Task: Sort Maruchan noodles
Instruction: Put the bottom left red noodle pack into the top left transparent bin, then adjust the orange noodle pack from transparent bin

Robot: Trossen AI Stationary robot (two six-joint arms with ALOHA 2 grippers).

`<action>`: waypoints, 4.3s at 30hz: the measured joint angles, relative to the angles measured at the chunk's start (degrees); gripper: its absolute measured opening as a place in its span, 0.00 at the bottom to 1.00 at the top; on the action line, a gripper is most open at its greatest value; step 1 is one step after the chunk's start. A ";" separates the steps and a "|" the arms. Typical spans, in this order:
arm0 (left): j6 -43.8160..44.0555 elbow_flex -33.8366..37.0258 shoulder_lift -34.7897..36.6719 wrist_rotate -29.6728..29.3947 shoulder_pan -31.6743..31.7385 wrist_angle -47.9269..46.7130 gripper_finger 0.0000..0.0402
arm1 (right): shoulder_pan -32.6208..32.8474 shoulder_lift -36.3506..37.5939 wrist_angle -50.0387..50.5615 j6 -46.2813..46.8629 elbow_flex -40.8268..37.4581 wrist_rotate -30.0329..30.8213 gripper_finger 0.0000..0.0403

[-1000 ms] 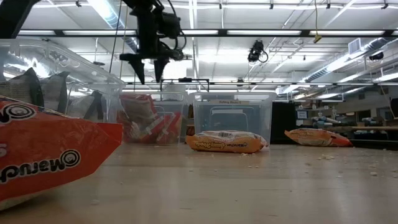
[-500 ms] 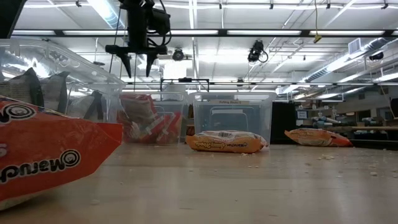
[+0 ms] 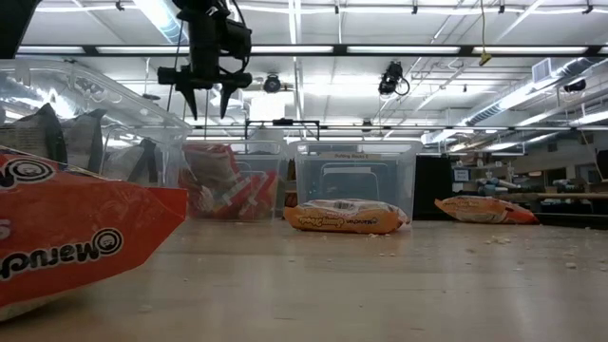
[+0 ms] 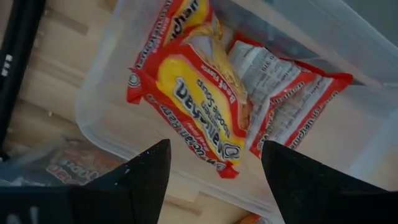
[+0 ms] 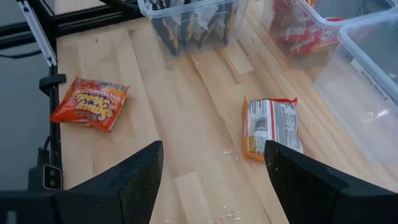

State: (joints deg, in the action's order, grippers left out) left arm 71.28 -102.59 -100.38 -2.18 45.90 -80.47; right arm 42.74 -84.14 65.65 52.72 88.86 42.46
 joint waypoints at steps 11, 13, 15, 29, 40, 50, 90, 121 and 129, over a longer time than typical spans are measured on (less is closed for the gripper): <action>-2.58 19.91 6.03 -0.26 2.63 12.35 0.63 | 0.00 -0.02 -2.07 1.36 0.00 -0.09 0.70; -1.80 22.65 7.41 -0.20 2.75 18.17 0.63 | 0.00 -0.02 -2.21 1.36 0.00 -0.26 0.70; -1.46 23.46 8.14 -0.06 3.18 21.08 0.63 | -0.11 -0.02 -2.70 1.36 0.00 -0.28 0.70; -0.02 23.52 3.90 3.37 2.25 25.70 0.63 | -3.99 -0.04 -3.95 -0.38 0.00 -0.54 0.70; 0.35 23.50 5.21 0.55 2.29 21.46 0.63 | -3.96 -0.04 -4.31 -0.39 0.00 -2.03 0.70; -4.13 23.54 3.40 4.08 5.74 20.14 0.63 | -3.93 -0.04 -4.28 -1.21 0.00 -2.06 0.70; -36.30 14.86 -5.31 -18.59 -4.75 9.71 0.04 | -5.45 -0.02 -4.05 -0.81 0.00 -5.32 0.70; -41.09 7.41 -12.44 -12.99 -10.87 11.48 0.49 | -7.28 0.00 -4.31 1.29 -0.02 -12.27 0.70; -40.64 7.34 -12.44 -18.52 -7.66 12.11 0.57 | -7.68 0.00 -4.30 1.27 -0.02 -11.70 0.70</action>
State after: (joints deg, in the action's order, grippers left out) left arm 30.64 -95.24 -112.81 -20.70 38.24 -68.36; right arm 35.06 -84.14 61.35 53.99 88.84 30.76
